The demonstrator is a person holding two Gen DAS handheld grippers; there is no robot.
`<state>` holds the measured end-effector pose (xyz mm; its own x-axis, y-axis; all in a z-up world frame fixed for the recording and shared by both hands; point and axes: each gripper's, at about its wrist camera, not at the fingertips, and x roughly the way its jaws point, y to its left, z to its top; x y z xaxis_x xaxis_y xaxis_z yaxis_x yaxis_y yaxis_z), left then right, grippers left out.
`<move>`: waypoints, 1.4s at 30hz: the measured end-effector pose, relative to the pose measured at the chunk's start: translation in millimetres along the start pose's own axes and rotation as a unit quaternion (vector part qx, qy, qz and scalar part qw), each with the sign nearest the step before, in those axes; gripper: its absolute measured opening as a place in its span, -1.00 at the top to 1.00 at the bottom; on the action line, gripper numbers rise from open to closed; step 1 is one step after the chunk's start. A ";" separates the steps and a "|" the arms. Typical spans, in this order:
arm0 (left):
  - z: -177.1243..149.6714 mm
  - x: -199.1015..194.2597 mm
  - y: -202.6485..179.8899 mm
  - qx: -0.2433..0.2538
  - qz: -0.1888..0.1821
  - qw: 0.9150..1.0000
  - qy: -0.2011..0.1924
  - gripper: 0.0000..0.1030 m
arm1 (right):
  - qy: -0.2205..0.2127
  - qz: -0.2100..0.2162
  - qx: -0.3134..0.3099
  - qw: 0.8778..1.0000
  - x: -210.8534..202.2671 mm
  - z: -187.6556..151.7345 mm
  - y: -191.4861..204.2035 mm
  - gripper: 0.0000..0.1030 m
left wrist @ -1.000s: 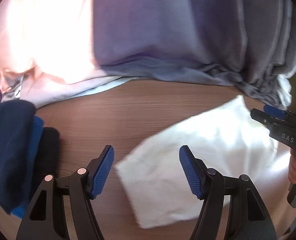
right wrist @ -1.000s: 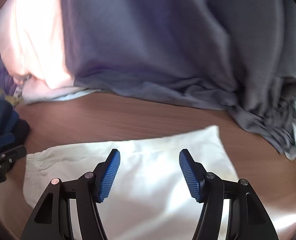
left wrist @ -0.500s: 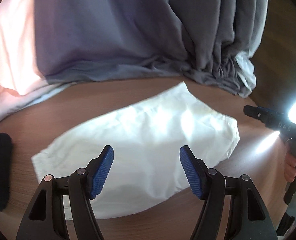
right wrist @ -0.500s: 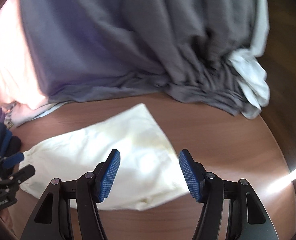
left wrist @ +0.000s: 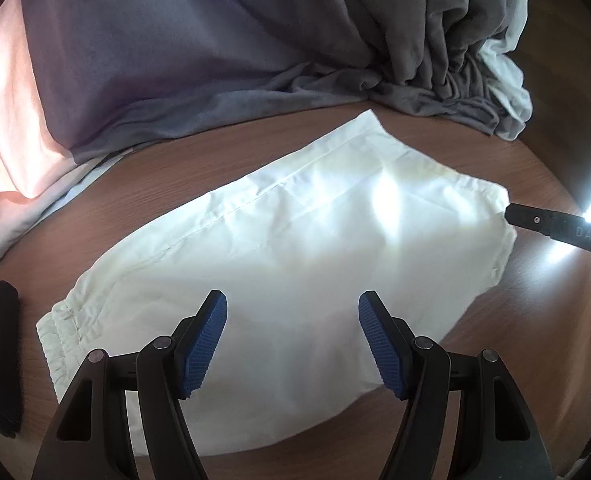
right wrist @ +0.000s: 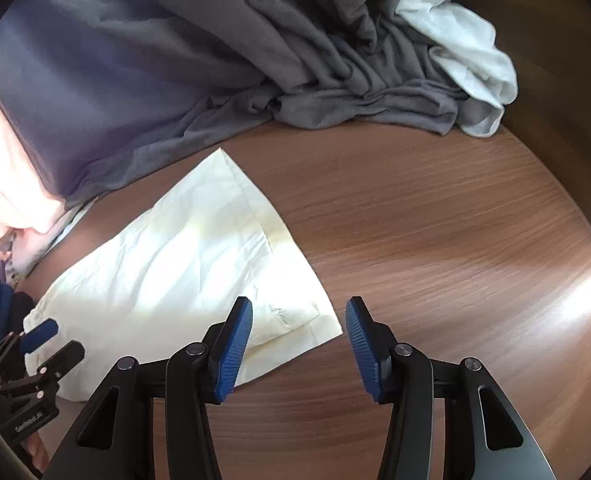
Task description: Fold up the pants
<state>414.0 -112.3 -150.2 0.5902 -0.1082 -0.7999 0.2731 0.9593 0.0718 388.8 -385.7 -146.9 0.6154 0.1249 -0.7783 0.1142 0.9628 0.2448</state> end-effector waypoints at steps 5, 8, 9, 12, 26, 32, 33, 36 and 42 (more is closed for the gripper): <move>1.1 10.4 0.3 0.004 0.005 1.000 0.011 -0.31 | 0.011 0.018 0.023 1.000 9.9 0.9 -3.0 0.03; 1.8 15.5 -0.6 0.007 0.003 1.000 0.014 -0.31 | 0.012 0.031 0.035 0.999 11.5 2.8 -2.3 0.03; 2.3 16.5 -0.8 0.008 0.004 1.000 0.015 -0.31 | 0.011 0.033 0.036 0.999 11.3 3.3 -1.5 0.03; 3.1 20.2 0.4 0.007 0.004 1.000 0.018 -0.31 | 0.012 0.033 0.039 0.999 12.6 4.9 0.9 0.03; -5.4 36.3 5.5 -0.007 -0.001 0.999 0.036 -0.38 | 0.043 0.005 0.030 0.999 22.9 2.3 2.4 0.26; -6.1 39.1 4.4 -0.009 0.000 0.999 0.042 -0.44 | 0.041 0.008 0.028 0.999 18.0 3.7 4.3 0.83; -5.9 39.4 3.9 -0.009 0.001 0.999 0.042 -0.47 | 0.037 0.007 0.025 0.999 15.7 4.1 5.5 0.86; -5.6 41.5 3.0 -0.015 -0.005 0.999 0.047 -0.55 | 0.012 -0.006 0.014 1.000 1.6 4.5 11.6 0.87; -3.4 47.2 7.1 -0.028 -0.010 0.998 0.061 -0.66 | 0.010 -0.045 0.002 0.999 -1.3 2.5 13.7 0.88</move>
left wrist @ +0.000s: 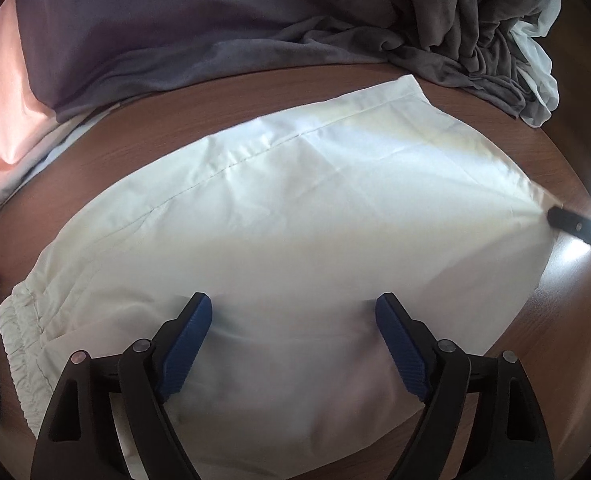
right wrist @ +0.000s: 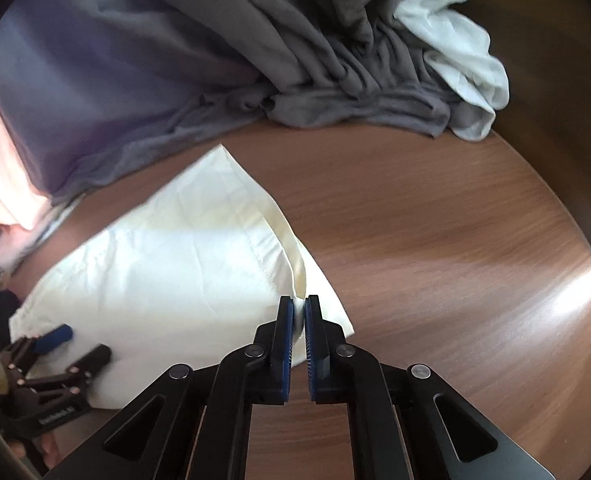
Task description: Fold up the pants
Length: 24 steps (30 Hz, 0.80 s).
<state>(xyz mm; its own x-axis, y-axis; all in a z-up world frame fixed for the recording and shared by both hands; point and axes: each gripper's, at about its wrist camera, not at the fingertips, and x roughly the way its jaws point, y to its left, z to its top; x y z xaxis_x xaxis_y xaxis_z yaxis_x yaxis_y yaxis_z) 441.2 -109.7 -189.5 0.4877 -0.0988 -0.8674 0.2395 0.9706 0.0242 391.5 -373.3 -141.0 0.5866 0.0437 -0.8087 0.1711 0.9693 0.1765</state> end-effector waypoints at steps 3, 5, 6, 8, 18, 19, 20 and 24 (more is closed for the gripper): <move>0.2 1.4 0.5 0.001 -0.003 1.000 0.005 -0.67 | 0.018 -0.006 0.014 1.000 7.7 -2.6 -5.7 0.88; 0.0 2.2 -0.2 0.004 -0.005 1.000 0.005 -0.68 | 0.020 -0.013 0.016 1.000 8.7 -3.6 -7.2 0.88; 0.0 2.3 -0.6 0.006 -0.006 1.000 0.006 -0.68 | 0.019 -0.015 0.015 1.000 8.8 -3.7 -7.6 0.88; 1.7 -1.0 -1.9 0.014 -0.001 1.000 0.011 -0.67 | 0.021 -0.024 0.016 0.999 8.5 -4.9 -9.0 0.88; 51.6 -45.7 -11.4 0.134 -0.030 0.986 -0.093 -0.67 | -0.033 -0.082 0.048 0.995 -27.2 -2.4 -8.5 0.18; 59.0 -46.4 -13.4 0.150 -0.040 0.983 -0.103 -0.67 | -0.041 -0.081 0.055 0.994 -32.3 -2.2 -8.4 0.18; 66.7 -45.3 -15.4 0.161 -0.048 0.980 -0.108 -0.67 | -0.043 -0.079 0.061 0.994 -34.3 -1.8 -8.3 0.18; 97.6 -37.9 -26.4 0.210 -0.090 0.966 -0.117 -0.67 | -0.046 -0.076 0.109 0.990 -38.6 -2.9 -10.7 0.18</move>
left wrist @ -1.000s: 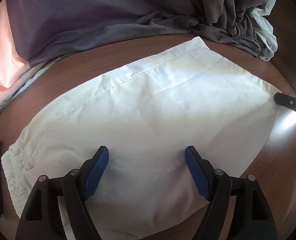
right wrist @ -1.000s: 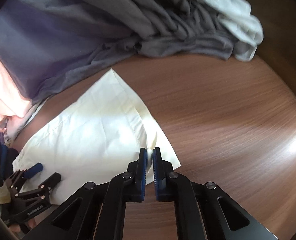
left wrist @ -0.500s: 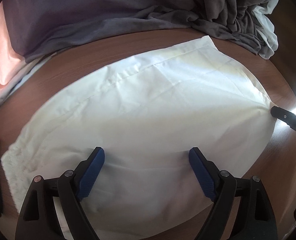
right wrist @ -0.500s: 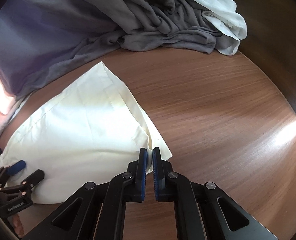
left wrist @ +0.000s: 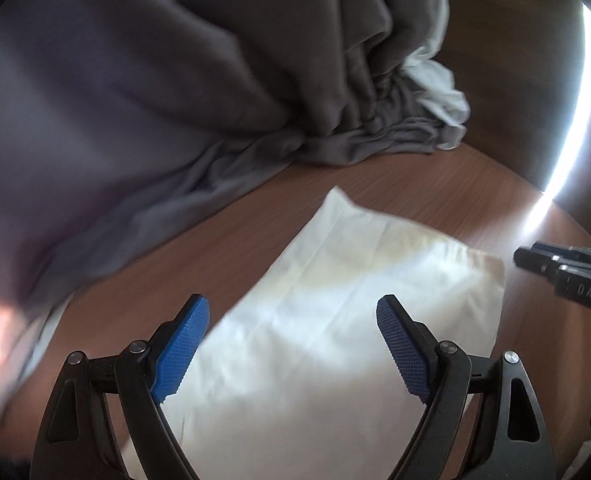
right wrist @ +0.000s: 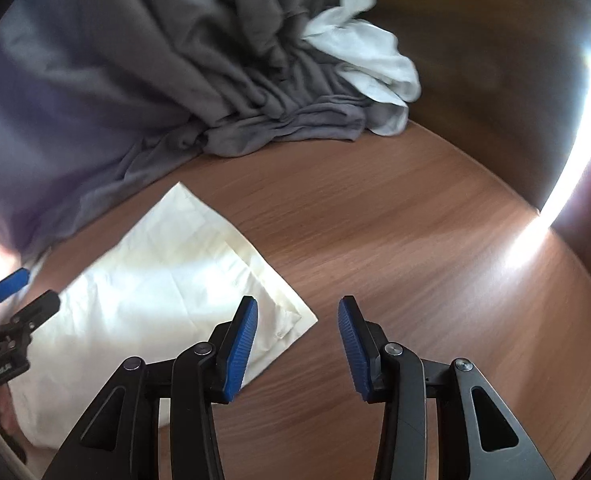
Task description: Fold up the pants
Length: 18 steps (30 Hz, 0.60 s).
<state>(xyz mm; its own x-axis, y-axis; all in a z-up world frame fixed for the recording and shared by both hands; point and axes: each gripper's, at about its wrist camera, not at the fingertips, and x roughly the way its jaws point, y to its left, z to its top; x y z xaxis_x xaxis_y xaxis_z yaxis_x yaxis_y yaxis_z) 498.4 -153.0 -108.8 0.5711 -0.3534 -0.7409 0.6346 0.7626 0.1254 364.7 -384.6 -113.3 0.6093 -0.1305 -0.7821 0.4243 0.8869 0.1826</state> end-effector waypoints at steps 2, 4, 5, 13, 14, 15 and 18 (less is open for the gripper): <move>9.8 9.1 0.1 0.020 -0.008 1.000 -0.003 -0.67 | 0.004 -0.001 0.027 1.000 2.3 -2.7 -1.0 0.18; 21.3 23.3 1.5 0.039 -0.017 0.999 -0.004 -0.67 | 0.015 0.002 0.051 0.999 9.0 -6.5 -1.7 0.18; 24.5 29.5 1.8 0.045 -0.024 0.999 -0.002 -0.67 | 0.022 0.004 0.056 0.998 12.7 -8.2 -2.0 0.18; 51.3 85.3 16.1 0.044 -0.097 0.993 0.040 -0.50 | 0.040 -0.014 0.072 0.996 32.4 -18.2 2.4 0.18; 53.2 91.2 16.7 0.041 -0.106 0.993 0.044 -0.49 | 0.038 -0.019 0.075 0.996 32.7 -18.7 2.3 0.18; 55.2 98.0 16.0 0.040 -0.117 0.991 0.050 -0.47 | 0.036 -0.023 0.076 0.996 33.0 -19.4 3.1 0.18; 59.8 118.8 8.1 0.056 -0.135 0.987 0.067 -0.35 | 0.028 -0.030 0.064 0.997 34.5 -20.4 9.9 0.18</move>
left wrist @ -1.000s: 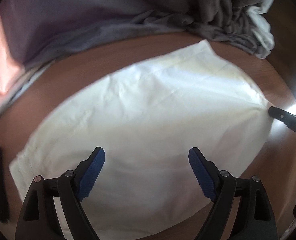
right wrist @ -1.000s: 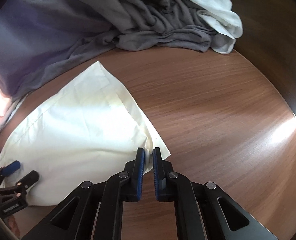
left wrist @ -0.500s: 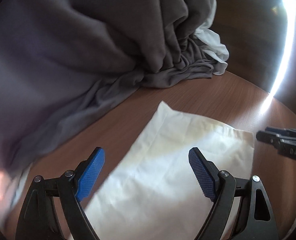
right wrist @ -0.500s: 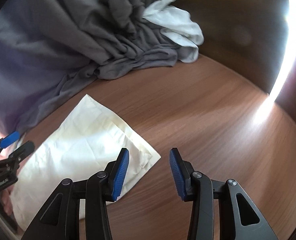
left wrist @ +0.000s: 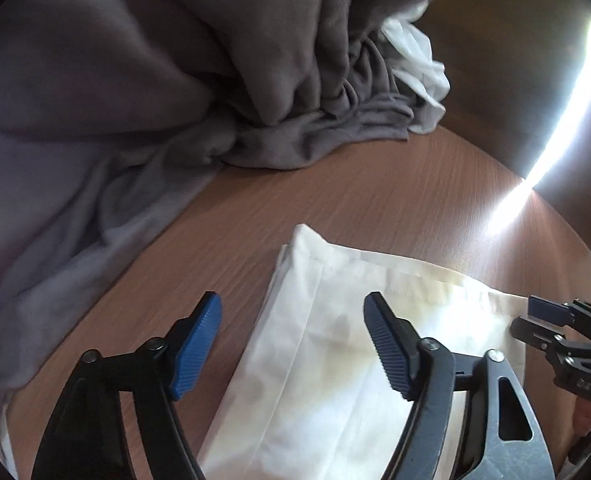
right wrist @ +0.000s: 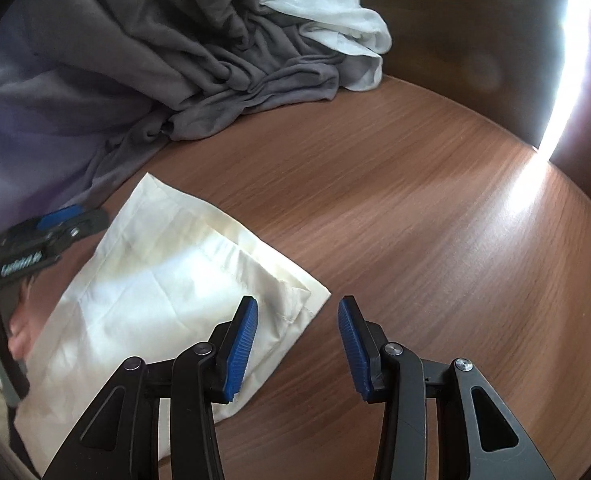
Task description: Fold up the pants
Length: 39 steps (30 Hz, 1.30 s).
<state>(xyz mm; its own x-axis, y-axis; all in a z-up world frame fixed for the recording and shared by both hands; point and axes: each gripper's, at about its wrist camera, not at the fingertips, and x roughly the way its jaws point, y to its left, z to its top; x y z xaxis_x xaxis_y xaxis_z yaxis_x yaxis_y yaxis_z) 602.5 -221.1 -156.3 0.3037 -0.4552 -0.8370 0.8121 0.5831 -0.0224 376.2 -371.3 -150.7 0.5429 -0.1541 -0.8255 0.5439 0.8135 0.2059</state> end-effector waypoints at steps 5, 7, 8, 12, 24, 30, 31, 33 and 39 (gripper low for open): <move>7.8 27.6 -1.3 0.027 -0.012 0.999 0.020 -0.02 | 0.002 0.000 0.009 1.000 4.2 -0.1 3.5 0.18; 11.3 33.7 -1.4 0.036 -0.012 0.999 0.020 -0.02 | 0.006 -0.006 0.015 1.000 6.9 -0.9 2.0 0.18; 12.7 36.2 -1.8 0.043 -0.011 0.999 0.022 -0.02 | 0.004 -0.012 0.018 1.000 7.8 -1.7 1.2 0.18; 16.2 46.0 -1.1 0.059 -0.018 0.998 0.034 0.07 | -0.010 -0.021 0.012 1.000 9.4 -4.7 4.2 0.18; 14.5 47.5 4.3 0.071 -0.045 0.996 0.026 0.16 | -0.043 -0.044 -0.017 0.998 13.4 -11.0 11.1 0.18; 16.3 48.9 -2.2 0.086 -0.060 0.994 0.026 0.42 | -0.046 -0.039 -0.015 0.998 12.8 -11.3 9.7 0.22; 17.5 50.0 -3.5 0.086 -0.063 0.994 0.027 0.50 | -0.046 -0.038 -0.013 0.998 12.7 -11.0 9.3 0.24; 17.9 50.5 -5.8 0.088 -0.067 0.993 0.028 0.59 | -0.046 -0.035 -0.014 0.998 13.0 -10.5 8.8 0.37; 21.2 53.0 -13.9 0.085 -0.073 0.993 0.029 0.76 | -0.042 -0.014 -0.018 0.999 14.8 -5.9 2.7 0.70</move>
<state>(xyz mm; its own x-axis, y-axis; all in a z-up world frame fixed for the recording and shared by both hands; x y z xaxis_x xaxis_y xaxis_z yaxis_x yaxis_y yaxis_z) 617.9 -267.6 -188.7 0.1501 -0.4840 -0.8621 0.9194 0.3889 -0.0582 381.9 -368.1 -165.4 0.5803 -0.2235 -0.7831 0.5381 0.8271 0.1627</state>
